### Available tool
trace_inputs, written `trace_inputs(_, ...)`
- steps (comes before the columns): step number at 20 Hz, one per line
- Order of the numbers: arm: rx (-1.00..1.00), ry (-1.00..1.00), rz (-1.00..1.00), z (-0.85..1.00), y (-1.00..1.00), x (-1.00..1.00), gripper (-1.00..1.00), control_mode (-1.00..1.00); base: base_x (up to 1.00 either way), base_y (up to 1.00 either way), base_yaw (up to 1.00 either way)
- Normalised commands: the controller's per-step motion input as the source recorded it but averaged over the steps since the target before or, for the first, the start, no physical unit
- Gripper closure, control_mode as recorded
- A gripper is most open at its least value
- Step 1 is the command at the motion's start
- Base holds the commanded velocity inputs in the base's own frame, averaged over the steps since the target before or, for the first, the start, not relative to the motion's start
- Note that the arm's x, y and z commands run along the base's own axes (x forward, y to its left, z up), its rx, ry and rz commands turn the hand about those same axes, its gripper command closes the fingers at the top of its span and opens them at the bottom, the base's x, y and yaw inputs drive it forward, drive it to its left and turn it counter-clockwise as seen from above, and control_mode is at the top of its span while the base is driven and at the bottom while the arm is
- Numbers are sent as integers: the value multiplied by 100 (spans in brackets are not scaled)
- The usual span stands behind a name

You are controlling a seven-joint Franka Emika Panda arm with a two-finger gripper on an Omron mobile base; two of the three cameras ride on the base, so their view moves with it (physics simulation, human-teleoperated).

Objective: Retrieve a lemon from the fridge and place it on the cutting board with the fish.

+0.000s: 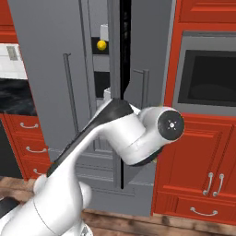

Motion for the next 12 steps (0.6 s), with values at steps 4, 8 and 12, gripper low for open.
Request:
trace_inputs(4,-40,15,-15,40,100,-41,100,-100,0,0,0)
trace_inputs(8,-55,51,-15,0,100,0,100,-100,0,0,0)
trace_inputs(12,-66,61,-4,-1,100,4,100,-100,0,0,0)
